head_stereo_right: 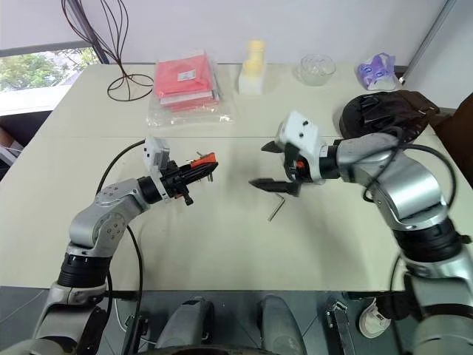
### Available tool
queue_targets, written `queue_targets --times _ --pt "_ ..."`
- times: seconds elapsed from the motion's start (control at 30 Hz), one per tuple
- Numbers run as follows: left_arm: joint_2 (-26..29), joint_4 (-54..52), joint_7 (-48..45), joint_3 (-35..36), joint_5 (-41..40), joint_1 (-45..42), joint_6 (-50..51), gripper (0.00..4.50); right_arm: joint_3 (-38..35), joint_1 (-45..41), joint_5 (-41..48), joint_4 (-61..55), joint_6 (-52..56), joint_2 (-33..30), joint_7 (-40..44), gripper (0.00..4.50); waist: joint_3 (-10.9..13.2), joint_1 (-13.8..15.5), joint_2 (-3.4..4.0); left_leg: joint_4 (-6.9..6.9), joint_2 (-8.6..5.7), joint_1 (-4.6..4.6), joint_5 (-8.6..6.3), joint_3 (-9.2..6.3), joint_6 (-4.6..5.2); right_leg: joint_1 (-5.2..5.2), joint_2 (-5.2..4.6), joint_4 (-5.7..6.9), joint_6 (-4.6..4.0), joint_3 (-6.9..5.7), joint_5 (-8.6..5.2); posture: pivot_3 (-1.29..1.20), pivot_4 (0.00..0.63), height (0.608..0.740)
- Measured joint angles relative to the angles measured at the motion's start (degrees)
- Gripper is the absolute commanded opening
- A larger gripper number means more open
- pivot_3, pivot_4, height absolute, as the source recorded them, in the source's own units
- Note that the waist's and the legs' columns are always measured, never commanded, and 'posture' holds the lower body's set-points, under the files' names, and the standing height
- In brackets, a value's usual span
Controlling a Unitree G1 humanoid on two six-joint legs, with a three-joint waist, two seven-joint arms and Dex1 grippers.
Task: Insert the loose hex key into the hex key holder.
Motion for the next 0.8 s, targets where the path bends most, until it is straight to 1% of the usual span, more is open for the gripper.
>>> queue_targets --times 0.03,0.1,0.2,0.27,0.3,0.37,0.43,0.5,0.57,0.6,0.63,0.67,0.73,0.8 --pt "-0.2 0.1 0.0 -0.2 0.1 -0.3 -0.1 0.00 -2.9 -0.5 0.2 0.0 6.4 3.6 -3.2 4.44 0.0 0.0 0.00 0.00 0.00 -0.01 0.00 0.00 0.00 -0.03 0.01 0.01 0.00 -0.01 0.00 0.00 0.150 0.740" --pt "-0.3 0.2 0.0 -0.6 0.4 -0.3 -0.2 0.00 -7.4 -0.5 1.7 0.0 13.9 7.5 -9.1 4.44 0.0 0.2 0.00 -0.04 -0.04 -0.11 0.00 0.02 -0.01 -0.11 -0.01 0.01 0.00 -0.03 0.00 0.00 0.150 0.740" --pt "-0.2 0.5 0.1 -0.6 0.5 -0.3 -0.2 0.00 -14.3 2.5 5.9 -0.1 16.4 14.0 -22.1 4.44 0.0 0.2 -0.02 -0.06 -0.07 -0.16 0.00 0.11 0.00 -0.12 -0.03 -0.01 0.01 -0.06 0.00 0.00 0.150 0.740" --pt "-0.2 0.5 0.1 -0.6 0.5 -0.3 -0.2 0.00 -16.8 5.5 10.0 0.0 16.5 17.3 -32.0 4.44 0.0 0.0 0.00 -0.06 -0.07 -0.17 0.00 0.13 0.01 -0.16 -0.03 0.01 0.01 -0.05 0.00 0.00 0.150 0.740" --pt "-0.2 0.5 0.2 -0.6 0.5 -0.2 -0.2 0.00 -16.9 6.0 12.3 -0.1 16.5 17.5 -35.4 4.44 0.0 -0.1 0.03 -0.06 -0.07 -0.17 0.00 0.15 0.01 -0.18 -0.02 0.02 0.01 -0.04 0.00 0.00 0.150 0.740" --pt "-0.3 0.5 0.2 -0.6 0.5 -0.2 -0.1 0.00 -17.0 7.2 18.6 -1.7 16.5 16.7 -41.3 4.44 0.0 -0.3 0.02 -0.04 -0.05 -0.15 -0.01 0.15 0.02 -0.17 0.02 0.02 0.01 -0.04 0.00 0.00 0.150 0.740" --pt "-0.2 0.4 0.2 -0.7 0.4 -0.1 -0.1 0.00 -16.4 11.6 29.3 -4.9 16.5 15.1 -49.1 4.44 0.0 -0.3 0.01 -0.06 -0.02 -0.12 -0.04 0.12 0.08 -0.11 0.08 0.03 0.01 -0.05 0.00 0.00 0.150 0.740" --pt "-0.1 0.4 0.2 -0.7 0.5 -0.1 -0.1 0.00 -16.0 16.1 39.1 -5.3 16.5 15.0 -57.3 4.44 0.0 -0.3 0.02 -0.05 -0.01 -0.13 -0.05 0.12 0.10 -0.11 0.10 0.03 0.01 -0.05 0.00 0.00 0.150 0.740" --pt "-0.1 0.4 0.2 -0.7 0.4 -0.1 -0.1 0.00 -16.0 16.7 45.9 -4.7 16.5 14.8 -64.1 4.44 0.0 -0.7 0.03 -0.04 -0.01 -0.11 -0.05 0.19 0.10 -0.12 0.12 0.03 0.01 -0.01 0.00 0.00 0.150 0.740" --pt "-0.2 0.4 0.3 -0.8 0.4 -0.1 -0.1 0.00 -15.5 16.8 50.4 -4.2 15.7 13.5 -68.3 4.44 0.0 -0.7 0.03 -0.01 0.00 -0.09 -0.05 0.18 0.11 -0.10 0.13 0.03 0.01 -0.01 0.00 0.00 0.150 0.740" --pt "-0.3 0.4 0.3 -0.9 0.4 -0.1 -0.1 0.00 -13.7 17.0 55.8 -3.6 13.7 10.7 -72.7 4.44 0.0 -0.6 0.03 0.00 -0.01 -0.10 -0.05 0.17 0.11 -0.10 0.13 0.03 0.01 -0.03 0.00 0.00 0.150 0.740" --pt "-0.3 0.4 0.4 -0.9 0.4 0.0 -0.1 0.00 -10.9 17.6 62.3 -3.1 10.1 6.4 -77.9 4.44 0.0 -0.5 0.03 0.01 -0.01 -0.11 -0.05 0.17 0.11 -0.10 0.13 0.03 0.01 -0.03 0.00 0.00 0.150 0.740" --pt "-0.2 0.4 0.5 -0.9 0.5 0.0 -0.1 0.00 -5.4 19.0 72.6 -2.6 2.7 0.1 -86.3 4.44 0.0 -0.5 0.00 0.00 -0.01 -0.12 -0.07 0.15 0.14 -0.05 0.15 -0.03 0.02 -0.03 -0.01 0.00 0.150 0.740" --pt "-0.4 0.4 0.7 -1.1 0.5 0.0 -0.1 0.00 -0.3 19.3 78.7 -2.2 -2.9 -2.7 -91.4 4.44 0.0 -0.6 -0.01 0.00 -0.02 -0.13 -0.08 0.15 0.16 -0.05 0.20 -0.06 0.03 -0.03 -0.01 0.00 0.150 0.740"
